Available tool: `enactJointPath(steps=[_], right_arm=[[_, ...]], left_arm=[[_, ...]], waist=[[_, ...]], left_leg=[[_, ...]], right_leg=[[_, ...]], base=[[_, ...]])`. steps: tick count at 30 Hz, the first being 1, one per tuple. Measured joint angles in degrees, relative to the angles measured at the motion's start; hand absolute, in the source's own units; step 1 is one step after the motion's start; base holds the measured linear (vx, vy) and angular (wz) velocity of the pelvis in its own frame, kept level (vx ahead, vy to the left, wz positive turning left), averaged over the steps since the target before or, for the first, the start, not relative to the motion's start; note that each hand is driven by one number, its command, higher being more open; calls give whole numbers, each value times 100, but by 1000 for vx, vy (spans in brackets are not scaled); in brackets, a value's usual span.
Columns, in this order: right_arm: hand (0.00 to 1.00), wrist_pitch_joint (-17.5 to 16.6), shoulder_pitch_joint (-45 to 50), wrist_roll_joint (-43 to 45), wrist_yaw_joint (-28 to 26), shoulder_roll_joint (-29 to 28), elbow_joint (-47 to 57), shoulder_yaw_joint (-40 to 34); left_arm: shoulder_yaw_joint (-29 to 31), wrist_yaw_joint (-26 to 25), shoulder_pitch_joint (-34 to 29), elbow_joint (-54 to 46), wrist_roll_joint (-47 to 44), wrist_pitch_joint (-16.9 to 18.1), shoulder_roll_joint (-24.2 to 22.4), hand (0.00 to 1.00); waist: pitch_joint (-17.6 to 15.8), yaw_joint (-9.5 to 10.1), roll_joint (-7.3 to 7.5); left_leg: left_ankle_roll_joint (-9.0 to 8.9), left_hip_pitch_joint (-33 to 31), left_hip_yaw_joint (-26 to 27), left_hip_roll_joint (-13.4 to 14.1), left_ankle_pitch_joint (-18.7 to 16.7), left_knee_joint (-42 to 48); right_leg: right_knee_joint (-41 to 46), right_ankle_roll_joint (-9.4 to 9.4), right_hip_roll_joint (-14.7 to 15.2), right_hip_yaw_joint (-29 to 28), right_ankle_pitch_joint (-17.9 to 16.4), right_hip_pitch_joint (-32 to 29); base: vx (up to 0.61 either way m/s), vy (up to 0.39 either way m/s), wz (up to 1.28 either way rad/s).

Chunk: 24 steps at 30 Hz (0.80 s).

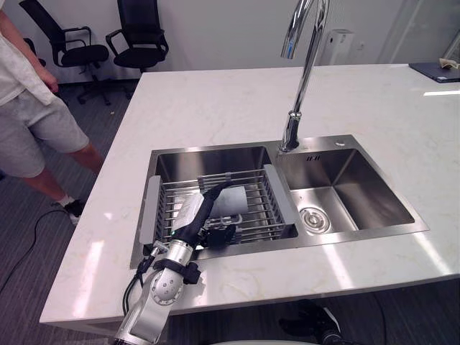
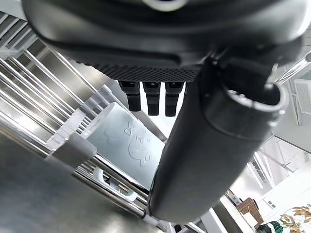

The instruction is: Walk over to the sink, pick up the cup, carry it to the dishwasher, place the cup inside the dishwasher, then close the dishwasher door

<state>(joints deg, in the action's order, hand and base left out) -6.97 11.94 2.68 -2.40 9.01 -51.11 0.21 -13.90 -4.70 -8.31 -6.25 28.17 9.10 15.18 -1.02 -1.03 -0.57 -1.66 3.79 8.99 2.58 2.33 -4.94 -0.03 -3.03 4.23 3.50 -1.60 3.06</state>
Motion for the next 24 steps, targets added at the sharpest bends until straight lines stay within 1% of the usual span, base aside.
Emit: enactJointPath(steps=[3, 9, 24], right_arm=[[90, 0, 2, 4, 10, 5, 0, -26], [90, 0, 6, 6, 31, -12, -6, -76], [90, 0, 2, 4, 35, -18, -21, -88]], left_arm=[[1, -88, 6, 49, 1, -19, -60, 90], [14, -258, 86, 203, 3, -56, -93, 90], [16, -304, 162, 216, -18, -65, -116, 90]], waist=[[24, -10, -33], [28, -15, -39], [28, -19, -38]], left_leg=[[-1, 14, 28, 3, -1, 0], [-3, 23, 57, 9, -2, -1], [-6, 23, 92, 12, -5, -2]], right_leg=[[-1, -3, -1, -28, 10, 0], [-27, -7, -6, -52, 20, 0], [-35, -16, -9, -80, 42, -2]], base=[[0, 0, -5], [0, 0, -1], [0, 0, 0]])
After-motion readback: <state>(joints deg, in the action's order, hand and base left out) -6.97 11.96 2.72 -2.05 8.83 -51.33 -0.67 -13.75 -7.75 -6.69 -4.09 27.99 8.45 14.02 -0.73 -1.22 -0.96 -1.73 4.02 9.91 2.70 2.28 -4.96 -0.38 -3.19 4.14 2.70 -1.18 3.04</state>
